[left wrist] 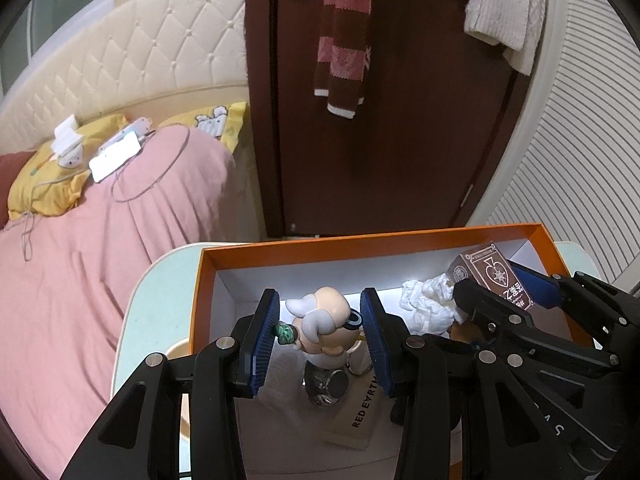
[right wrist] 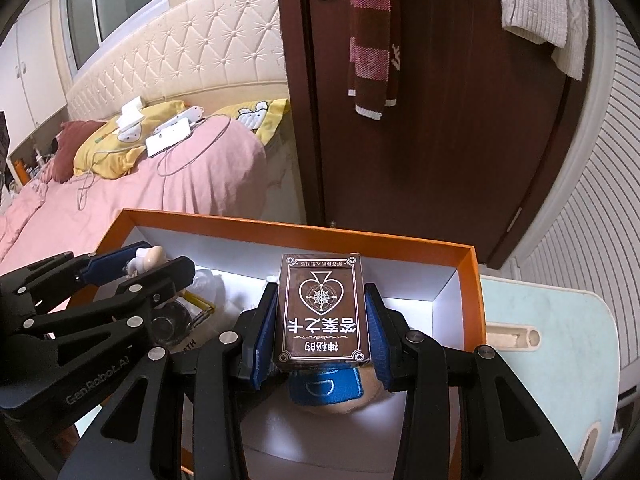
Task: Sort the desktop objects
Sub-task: 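Carry the figurine and card box into the box and open both grippers, then withdraw both open grippers from the box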
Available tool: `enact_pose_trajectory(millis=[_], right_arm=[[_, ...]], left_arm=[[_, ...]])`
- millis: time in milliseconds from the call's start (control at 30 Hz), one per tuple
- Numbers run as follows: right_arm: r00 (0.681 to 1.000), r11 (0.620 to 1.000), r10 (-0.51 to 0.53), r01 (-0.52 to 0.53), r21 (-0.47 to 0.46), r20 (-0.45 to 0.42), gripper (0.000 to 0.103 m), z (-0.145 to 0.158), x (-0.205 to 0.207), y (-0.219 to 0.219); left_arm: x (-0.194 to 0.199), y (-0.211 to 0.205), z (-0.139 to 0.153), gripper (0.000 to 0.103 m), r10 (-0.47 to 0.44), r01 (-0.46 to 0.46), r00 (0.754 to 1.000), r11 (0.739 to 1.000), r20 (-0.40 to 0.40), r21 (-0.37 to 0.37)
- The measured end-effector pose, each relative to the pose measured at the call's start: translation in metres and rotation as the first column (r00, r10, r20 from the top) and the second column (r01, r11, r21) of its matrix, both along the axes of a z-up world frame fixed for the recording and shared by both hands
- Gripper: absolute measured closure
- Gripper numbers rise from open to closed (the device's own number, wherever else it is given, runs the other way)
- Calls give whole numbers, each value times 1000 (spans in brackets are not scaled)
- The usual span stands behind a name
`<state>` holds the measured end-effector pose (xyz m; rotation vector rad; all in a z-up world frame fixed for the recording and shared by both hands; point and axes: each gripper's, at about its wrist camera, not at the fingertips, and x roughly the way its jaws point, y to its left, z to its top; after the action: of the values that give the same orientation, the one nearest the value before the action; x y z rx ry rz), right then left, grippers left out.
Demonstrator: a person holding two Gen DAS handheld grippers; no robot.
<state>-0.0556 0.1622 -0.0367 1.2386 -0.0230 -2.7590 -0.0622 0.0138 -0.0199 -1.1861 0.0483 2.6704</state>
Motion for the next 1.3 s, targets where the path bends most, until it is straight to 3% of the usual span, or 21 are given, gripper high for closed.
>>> enact_pose_trajectory(millis=[67, 133, 467, 533, 600, 700, 733, 800, 933, 1300], right_arm=[[1000, 1000, 5, -5, -5, 11, 61, -1, -2, 0], [1000, 1000, 10, -9, -9, 23, 58, -1, -4, -1], [1000, 1000, 7, -7, 19, 25, 56, 2, -1, -4], [1000, 999, -8, 8, 36, 13, 56, 5, 1, -3], [1000, 999, -23, 23, 43, -1, 54, 8, 4, 0], [999, 999, -38, 38, 14, -17, 40, 13, 8, 7], [999, 999, -50, 50, -9, -19, 33, 15, 10, 11], [998, 998, -55, 54, -39, -27, 28, 20, 14, 14], [997, 999, -41, 39, -31, -62, 28, 29, 25, 10], [994, 1000, -10, 10, -4, -105, 28, 44, 58, -1]], left_arm=[[0, -2, 2, 60, 10, -10, 1000, 1000, 0, 18], [2, -6, 4, 49, 34, -34, 999, 999, -12, 19], [14, -10, 11, 38, 12, -11, 999, 1000, -45, 22], [18, -10, 13, 24, 23, -23, 998, 1000, -53, 8], [22, -15, 15, 20, 24, -21, 998, 999, -56, 50], [27, -24, 20, 16, 37, -30, 998, 992, -55, 119], [30, -25, 21, 15, 41, -33, 998, 991, -54, 132], [35, -28, 26, 12, 59, -50, 996, 990, -66, 130], [49, -32, 34, 9, 73, -60, 991, 991, -113, 118], [91, -51, 31, 4, 102, -87, 988, 988, -113, 130]])
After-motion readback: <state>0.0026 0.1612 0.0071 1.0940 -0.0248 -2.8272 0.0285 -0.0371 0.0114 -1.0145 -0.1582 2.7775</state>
